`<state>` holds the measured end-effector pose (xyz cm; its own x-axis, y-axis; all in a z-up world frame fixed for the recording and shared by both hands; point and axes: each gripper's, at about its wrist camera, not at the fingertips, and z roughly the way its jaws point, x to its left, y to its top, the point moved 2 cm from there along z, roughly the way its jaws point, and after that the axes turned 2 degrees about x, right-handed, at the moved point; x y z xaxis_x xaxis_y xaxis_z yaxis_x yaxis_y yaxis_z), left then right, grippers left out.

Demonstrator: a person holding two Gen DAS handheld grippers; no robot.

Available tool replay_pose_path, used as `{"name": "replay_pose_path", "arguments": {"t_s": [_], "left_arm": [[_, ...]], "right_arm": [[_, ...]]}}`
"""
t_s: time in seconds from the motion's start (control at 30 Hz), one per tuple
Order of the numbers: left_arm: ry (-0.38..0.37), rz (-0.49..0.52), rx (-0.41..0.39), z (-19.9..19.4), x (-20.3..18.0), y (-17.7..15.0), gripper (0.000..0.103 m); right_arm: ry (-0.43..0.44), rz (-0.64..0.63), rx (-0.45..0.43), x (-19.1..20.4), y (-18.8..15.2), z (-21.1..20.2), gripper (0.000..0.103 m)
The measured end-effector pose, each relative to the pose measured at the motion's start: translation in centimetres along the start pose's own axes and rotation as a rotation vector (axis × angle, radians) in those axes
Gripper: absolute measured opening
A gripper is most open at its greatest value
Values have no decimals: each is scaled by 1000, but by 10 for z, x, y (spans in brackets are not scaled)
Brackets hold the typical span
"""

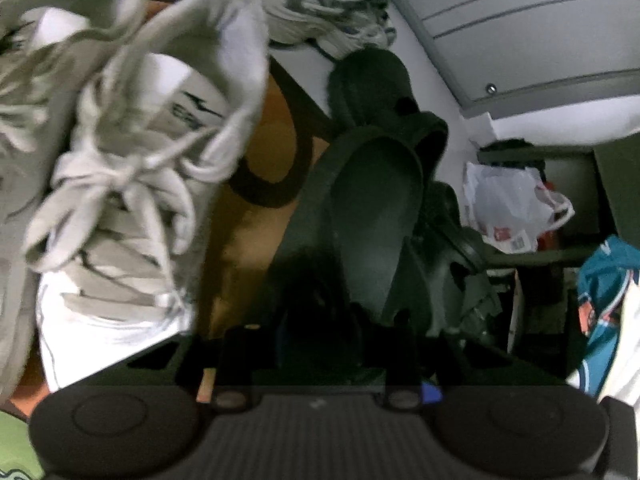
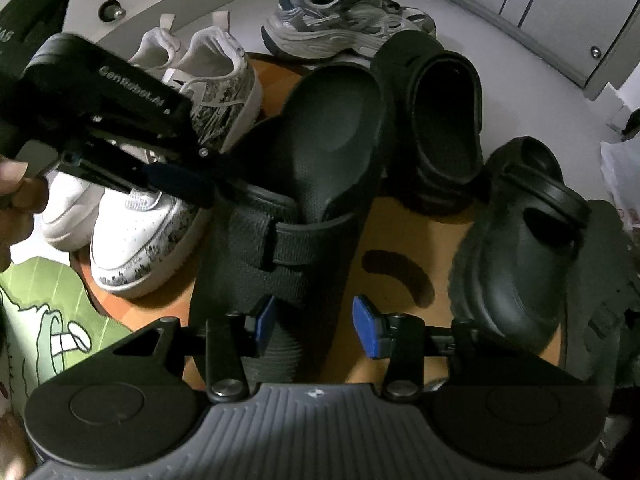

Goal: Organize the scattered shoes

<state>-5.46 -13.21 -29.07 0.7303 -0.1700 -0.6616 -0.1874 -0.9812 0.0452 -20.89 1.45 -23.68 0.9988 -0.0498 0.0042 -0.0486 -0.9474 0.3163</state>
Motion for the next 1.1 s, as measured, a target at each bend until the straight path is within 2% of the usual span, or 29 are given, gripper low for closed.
{"name": "replay_pose_path", "arguments": {"t_s": [0.1, 0.2, 0.33, 0.47, 0.53, 0.63, 0.7, 0.83, 1.1], "left_arm": [[4, -22, -3, 0, 5, 3, 33], [12, -33, -11, 0, 8, 7, 33], [13, -53, -14, 3, 13, 9, 33], [13, -63, -15, 5, 15, 11, 33], [10, -63, -14, 6, 16, 11, 33], [16, -63, -17, 6, 16, 11, 34], [20, -65, -19, 5, 19, 12, 34], [13, -86, -20, 0, 27, 17, 34], [23, -66, -17, 0, 24, 17, 34]], "right_arm": [[12, -3, 6, 2, 3, 8, 51], [22, -9, 36, 3, 3, 16, 63], [51, 14, 36, 0, 4, 20, 64], [154, 38, 74, 0, 1, 30, 64], [183, 18, 90, 6, 0, 34, 74], [136, -49, 72, 22, -3, 39, 82], [115, -53, 62, 28, -3, 41, 82], [173, -17, 78, 30, 3, 42, 81], [194, 60, 102, 30, 4, 38, 82]]}}
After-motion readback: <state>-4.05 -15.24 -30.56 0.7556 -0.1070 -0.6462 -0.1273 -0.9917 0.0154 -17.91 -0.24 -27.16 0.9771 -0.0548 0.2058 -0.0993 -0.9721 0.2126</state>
